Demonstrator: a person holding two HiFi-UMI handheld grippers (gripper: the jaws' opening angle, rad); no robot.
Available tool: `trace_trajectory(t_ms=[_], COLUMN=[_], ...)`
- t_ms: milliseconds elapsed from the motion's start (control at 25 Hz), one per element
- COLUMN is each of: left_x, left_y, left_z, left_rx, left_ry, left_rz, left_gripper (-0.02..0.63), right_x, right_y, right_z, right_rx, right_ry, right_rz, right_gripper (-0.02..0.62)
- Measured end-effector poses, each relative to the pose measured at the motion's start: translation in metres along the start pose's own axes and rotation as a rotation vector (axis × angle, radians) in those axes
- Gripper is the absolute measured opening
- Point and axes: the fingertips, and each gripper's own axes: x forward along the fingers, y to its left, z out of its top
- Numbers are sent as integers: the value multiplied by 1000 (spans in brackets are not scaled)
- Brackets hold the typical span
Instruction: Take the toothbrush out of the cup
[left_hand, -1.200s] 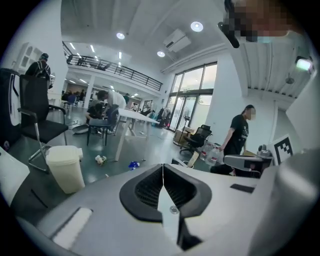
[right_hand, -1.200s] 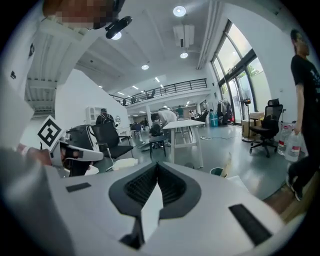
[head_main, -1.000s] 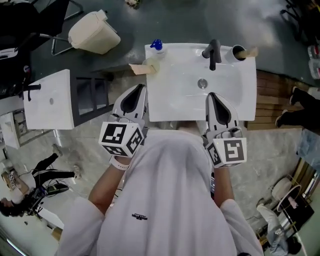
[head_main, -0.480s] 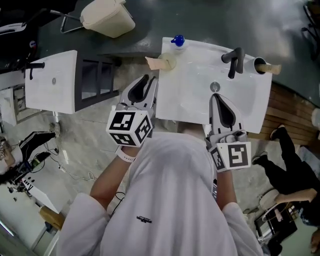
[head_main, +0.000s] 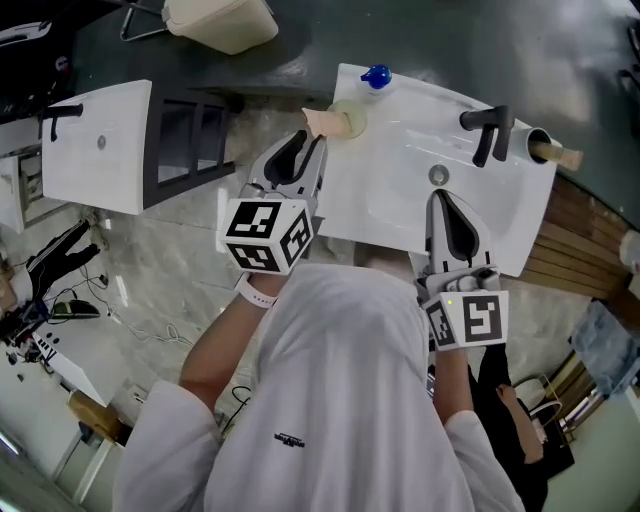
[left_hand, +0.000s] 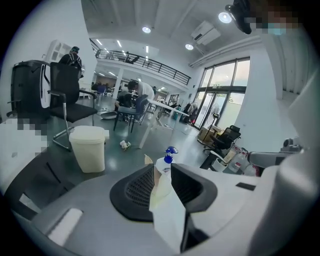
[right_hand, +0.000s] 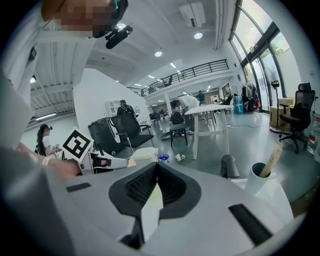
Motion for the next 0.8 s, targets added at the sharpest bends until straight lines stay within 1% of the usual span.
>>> trace_trajectory(t_ms=[400, 560, 600, 800], left_x=[19, 19, 19, 17], left_y=[8, 13, 12, 10], left_z=[-9, -9, -9, -8], left_rx=[0, 7, 8, 32], left_ry=[23, 29, 31, 35], left_rz=[12, 32, 30, 23], left_gripper=[98, 23, 14, 6], right_x=[16, 17, 17, 13], right_y=[-1, 1, 1, 0], right_z=[-8, -9, -8, -6], right_rx=[8, 12, 12, 14], right_ry=[29, 29, 27, 17], right_rz=[6, 6, 5, -8], right_gripper=[6, 6, 6, 6])
